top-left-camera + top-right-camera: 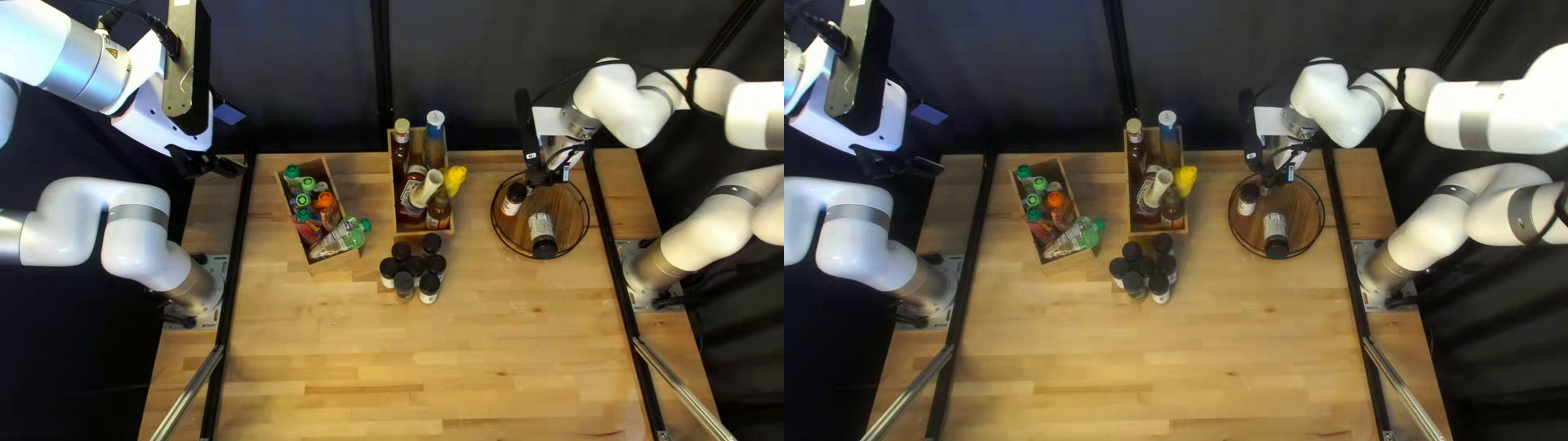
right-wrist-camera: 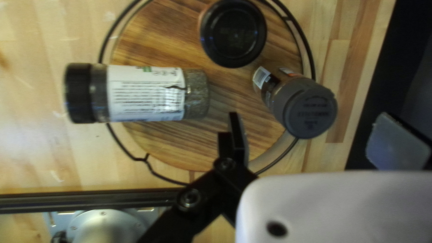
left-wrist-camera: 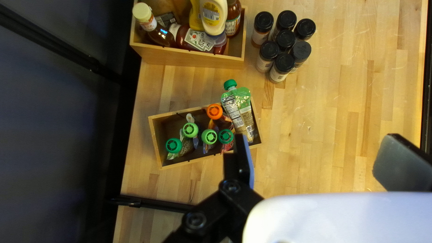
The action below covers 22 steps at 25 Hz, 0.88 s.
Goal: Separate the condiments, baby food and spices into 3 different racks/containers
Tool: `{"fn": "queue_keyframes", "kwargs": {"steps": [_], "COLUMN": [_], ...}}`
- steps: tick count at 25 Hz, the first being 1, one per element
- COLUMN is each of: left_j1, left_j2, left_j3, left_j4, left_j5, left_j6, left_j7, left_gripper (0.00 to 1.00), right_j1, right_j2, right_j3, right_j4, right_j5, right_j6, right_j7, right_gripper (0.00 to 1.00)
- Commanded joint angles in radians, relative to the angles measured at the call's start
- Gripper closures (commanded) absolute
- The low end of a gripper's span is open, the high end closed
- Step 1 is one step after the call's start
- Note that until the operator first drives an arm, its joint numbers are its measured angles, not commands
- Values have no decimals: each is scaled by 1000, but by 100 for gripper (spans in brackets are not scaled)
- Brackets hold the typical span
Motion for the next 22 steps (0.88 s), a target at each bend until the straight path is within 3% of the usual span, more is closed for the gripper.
{"fn": "queue_keyframes", "kwargs": {"steps": [1,7,11,22], "left_j1": [0,0,0,0], "left_j2": [0,0,0,0], "left_j3": [0,0,0,0], "left_j4": [0,0,0,0], "left_j5": [0,0,0,0], "left_j6": [0,0,0,0], "left_j7": [0,0,0,0], "left_gripper": [0,0,0,0], "right_j1": [78,166,215,182], "right_j2": [-18,-43,-88,-372], "right_j3": [58,159,288,543], "right_j4": [64,79,103,262], "right_j5": [88,194,214,30], "right_j6": [33,-4,-67,-221], "right_j7": [65,171,276,485], "right_gripper": [0,0,0,0]}}
